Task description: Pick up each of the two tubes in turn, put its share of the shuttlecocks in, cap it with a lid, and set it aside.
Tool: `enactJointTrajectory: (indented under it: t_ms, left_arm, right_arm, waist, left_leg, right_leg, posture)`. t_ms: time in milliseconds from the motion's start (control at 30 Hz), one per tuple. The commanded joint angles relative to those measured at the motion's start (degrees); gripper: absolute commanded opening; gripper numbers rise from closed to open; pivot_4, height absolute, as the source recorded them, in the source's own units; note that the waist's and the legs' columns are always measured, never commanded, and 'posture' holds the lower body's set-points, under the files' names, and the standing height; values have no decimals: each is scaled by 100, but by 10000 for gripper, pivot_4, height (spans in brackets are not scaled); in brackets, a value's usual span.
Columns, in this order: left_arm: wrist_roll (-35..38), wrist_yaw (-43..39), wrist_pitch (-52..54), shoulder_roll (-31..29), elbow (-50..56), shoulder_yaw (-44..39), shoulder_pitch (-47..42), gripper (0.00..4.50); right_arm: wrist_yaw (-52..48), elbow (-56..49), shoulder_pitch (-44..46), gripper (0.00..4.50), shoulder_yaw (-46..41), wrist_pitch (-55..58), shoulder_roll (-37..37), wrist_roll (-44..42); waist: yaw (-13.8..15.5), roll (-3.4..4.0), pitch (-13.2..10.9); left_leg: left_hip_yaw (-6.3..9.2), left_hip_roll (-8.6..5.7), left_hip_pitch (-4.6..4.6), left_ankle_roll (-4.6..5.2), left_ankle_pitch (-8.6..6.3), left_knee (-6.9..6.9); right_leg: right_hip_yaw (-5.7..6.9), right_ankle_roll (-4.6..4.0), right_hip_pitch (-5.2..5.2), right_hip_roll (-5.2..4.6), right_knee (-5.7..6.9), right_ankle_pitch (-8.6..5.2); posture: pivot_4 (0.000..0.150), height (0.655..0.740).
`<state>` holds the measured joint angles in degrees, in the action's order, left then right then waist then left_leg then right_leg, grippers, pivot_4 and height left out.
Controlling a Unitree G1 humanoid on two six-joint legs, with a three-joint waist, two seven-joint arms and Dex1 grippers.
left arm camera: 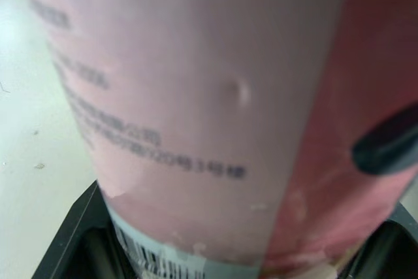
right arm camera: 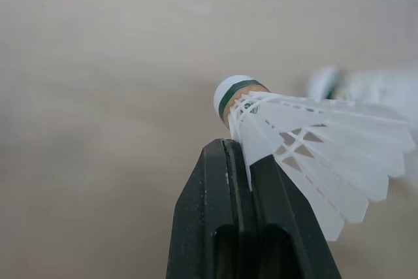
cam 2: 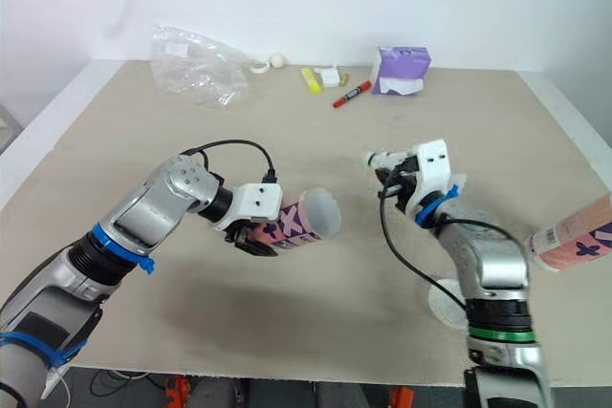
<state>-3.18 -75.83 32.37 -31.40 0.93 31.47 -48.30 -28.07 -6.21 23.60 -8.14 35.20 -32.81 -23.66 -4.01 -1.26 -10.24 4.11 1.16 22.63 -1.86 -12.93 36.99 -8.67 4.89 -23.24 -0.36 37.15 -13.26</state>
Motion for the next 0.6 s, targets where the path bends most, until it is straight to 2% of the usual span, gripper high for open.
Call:
enactJointTrajectory:
  t_ms: [33, 167, 233, 400, 600]
  left_arm:
    - [-105, 108, -33, 68, -260, 85, -32, 30757]
    - [-108, 35, 16, 106, -355, 122, -113, 30757]
    - [-121, 19, 23, 122, -398, 138, -147, 30757]
    - [-168, -66, 176, 124, -472, 201, -243, 30757]
    - [-154, -94, 337, 152, -498, 229, -319, 30757]
  right_arm:
    - [-573, -988, -28, 478, -187, -391, -562, -19]
    - [-2414, -1848, -325, 478, -514, -1573, -1638, -322]
    - [-3001, -2032, -460, 478, -627, -2057, -1989, -362]
    - [-3783, -2283, -748, 478, -636, -2751, -2494, -248]
    - [-3884, -2330, -810, 478, -478, -2935, -2582, -78]
  waist:
    - [5, 1, 0]
    - [24, 4, -2]
    - [13, 1, -2]
    - [1, -6, -3]
    - [-15, -6, -4]
  left_leg:
    - [0, -1, 1, 0, 0, 1]
    - [0, -1, 4, 0, 0, 24]
    - [-1, 0, 6, 0, 0, 33]
    - [-3, 0, 5, 0, 0, 45]
    - [-4, 1, 5, 0, 0, 45]
  right_leg:
    - [0, 2, 0, -1, 0, 0]
    - [1, -6, 7, -1, -1, -5]
    - [0, -5, 11, -2, -4, -4]
    - [0, -4, 15, -2, -5, -2]
    - [0, -7, 13, -2, -4, -1]
  posture:
    - [1500, 7400]
    - [1500, 7400]
    - [1500, 7400]
    - [1500, 7400]
    - [1500, 7400]
